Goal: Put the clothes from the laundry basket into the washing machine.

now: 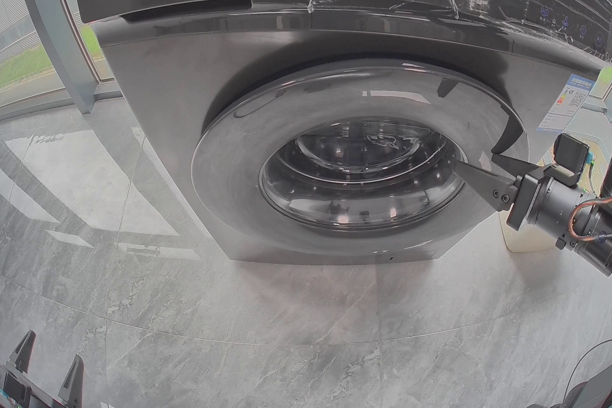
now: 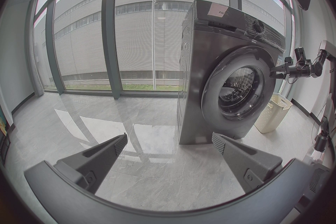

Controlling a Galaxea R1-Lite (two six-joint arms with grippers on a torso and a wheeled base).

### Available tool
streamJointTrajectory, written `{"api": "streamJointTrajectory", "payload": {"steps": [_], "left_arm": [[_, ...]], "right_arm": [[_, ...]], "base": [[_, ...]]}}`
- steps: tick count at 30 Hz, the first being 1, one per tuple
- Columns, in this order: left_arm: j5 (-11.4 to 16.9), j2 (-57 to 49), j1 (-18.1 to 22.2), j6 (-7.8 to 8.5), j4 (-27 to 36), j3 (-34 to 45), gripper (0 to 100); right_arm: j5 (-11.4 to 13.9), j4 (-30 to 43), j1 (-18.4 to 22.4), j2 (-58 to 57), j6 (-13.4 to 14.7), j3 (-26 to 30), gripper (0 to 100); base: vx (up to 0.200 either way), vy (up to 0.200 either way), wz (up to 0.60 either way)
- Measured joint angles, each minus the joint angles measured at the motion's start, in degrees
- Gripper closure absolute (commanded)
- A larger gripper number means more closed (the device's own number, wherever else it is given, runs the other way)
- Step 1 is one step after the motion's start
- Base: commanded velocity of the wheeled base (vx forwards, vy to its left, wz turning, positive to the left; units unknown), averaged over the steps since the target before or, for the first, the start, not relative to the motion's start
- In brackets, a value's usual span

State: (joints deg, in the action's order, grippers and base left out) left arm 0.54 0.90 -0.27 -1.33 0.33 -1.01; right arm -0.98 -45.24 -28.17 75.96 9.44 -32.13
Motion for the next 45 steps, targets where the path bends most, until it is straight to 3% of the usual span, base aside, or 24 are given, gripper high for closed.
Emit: {"api": "streamJointTrajectory", "payload": {"steps": [18,21,29,34,40,45], "left_arm": [[0.0,0.02,0.0,-0.06,0.02,0.0,0],[0.0,0.02,0.0,-0.04,0.02,0.0,0],[-0.05,0.02,0.0,-0.23,0.02,0.0,0],[-0.1,0.02,0.0,-0.28,0.07,0.0,0],[-0.1,0.02,0.0,-0.34,0.1,0.0,0],[-0.1,0.02,0.0,-0.34,0.1,0.0,0]], "right_arm": [[-0.72,-6.19,0.0,0.09,-0.29,2.4,0],[-0.68,-6.4,-1.1,-0.39,-0.55,5.29,0],[3.62,-5.36,-4.62,-5.05,-1.41,18.01,0],[4.47,-4.96,-4.79,-11.74,-1.96,23.24,0],[4.1,-2.19,0.61,-22.24,-3.5,26.79,0],[3.97,6.95,7.81,-33.77,-5.14,27.73,0]], "base": [[0.0,0.0,0.0],[0.0,0.0,0.0],[0.0,0.0,0.0],[0.0,0.0,0.0],[0.0,0.0,0.0],[0.0,0.0,0.0]]}}
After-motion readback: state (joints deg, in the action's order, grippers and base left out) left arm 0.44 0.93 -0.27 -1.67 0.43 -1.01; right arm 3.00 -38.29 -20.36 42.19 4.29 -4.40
